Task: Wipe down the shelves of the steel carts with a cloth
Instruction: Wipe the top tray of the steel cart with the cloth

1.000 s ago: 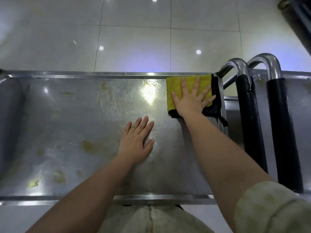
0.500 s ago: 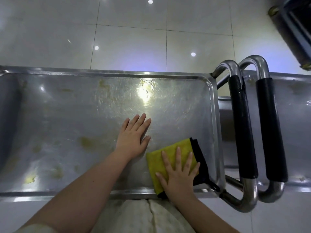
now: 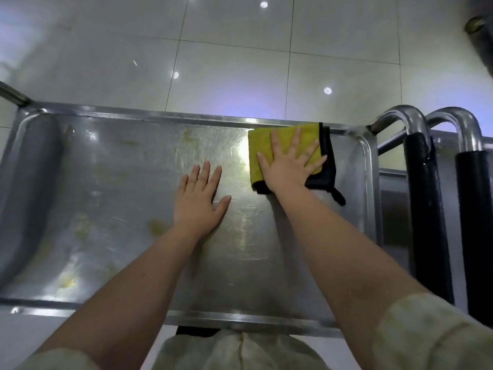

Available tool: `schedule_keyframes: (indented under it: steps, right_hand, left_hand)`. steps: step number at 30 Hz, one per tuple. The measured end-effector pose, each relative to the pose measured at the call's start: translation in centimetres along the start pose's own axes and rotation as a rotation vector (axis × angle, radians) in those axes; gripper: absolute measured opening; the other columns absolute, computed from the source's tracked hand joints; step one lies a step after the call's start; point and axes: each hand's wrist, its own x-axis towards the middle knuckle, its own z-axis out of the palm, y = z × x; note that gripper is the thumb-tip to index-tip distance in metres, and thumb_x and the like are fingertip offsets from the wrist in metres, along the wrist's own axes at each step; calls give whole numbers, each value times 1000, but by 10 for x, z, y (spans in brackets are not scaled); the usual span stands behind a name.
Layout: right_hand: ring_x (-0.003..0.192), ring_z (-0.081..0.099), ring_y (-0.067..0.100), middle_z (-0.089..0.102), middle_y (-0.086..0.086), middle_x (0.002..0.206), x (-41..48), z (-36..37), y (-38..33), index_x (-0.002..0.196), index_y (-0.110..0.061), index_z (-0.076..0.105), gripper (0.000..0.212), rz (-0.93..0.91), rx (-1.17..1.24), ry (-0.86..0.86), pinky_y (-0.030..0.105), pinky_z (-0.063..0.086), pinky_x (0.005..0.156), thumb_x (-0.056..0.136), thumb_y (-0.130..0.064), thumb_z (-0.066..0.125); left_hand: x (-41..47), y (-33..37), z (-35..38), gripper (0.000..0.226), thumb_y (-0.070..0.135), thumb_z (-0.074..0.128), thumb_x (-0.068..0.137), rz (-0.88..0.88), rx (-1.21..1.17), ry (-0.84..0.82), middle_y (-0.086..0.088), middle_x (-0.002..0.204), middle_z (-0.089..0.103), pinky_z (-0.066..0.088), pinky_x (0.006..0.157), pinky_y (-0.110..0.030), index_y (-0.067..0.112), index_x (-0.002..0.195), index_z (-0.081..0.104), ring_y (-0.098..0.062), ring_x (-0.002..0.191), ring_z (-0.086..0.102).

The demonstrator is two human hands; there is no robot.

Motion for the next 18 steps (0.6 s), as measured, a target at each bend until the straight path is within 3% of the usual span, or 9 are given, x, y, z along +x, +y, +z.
schedule_keyframes:
  steps: [4,9,14,18]
  right_hand:
    - [140,-23,52,-26,7,159,10,3,-16,148,-50,-13,70,-50,-45,30,76,-9,102,88,-76,11]
    - [140,-23,50,-24,7,160,-68,31,5,147,-51,-16,70,-244,-102,-6,75,-9,104,89,-75,13]
    - [143,1,54,8,12,163,-198,76,40,152,-45,15,74,-344,-72,-14,78,4,105,87,-73,36]
    - [141,17,54,16,10,162,-254,87,65,150,-48,21,75,-513,-163,-84,79,15,101,83,-75,41]
  left_hand:
    - [4,-2,-3,73,68,21,91,-22,-19,9,6,163,-4,0,122,-40,37,154,-2,-18,150,-4]
    - [3,-11,-5,75,73,19,86,-8,-41,-9,10,162,-1,1,120,-38,43,153,2,-15,150,-1]
    - [1,-6,-8,69,62,30,94,-6,-57,-30,8,163,-4,-2,120,-37,41,153,1,-15,150,-4]
    - [-3,-5,-9,67,57,31,96,5,-50,-30,7,163,-6,-2,121,-38,38,154,1,-17,150,-5]
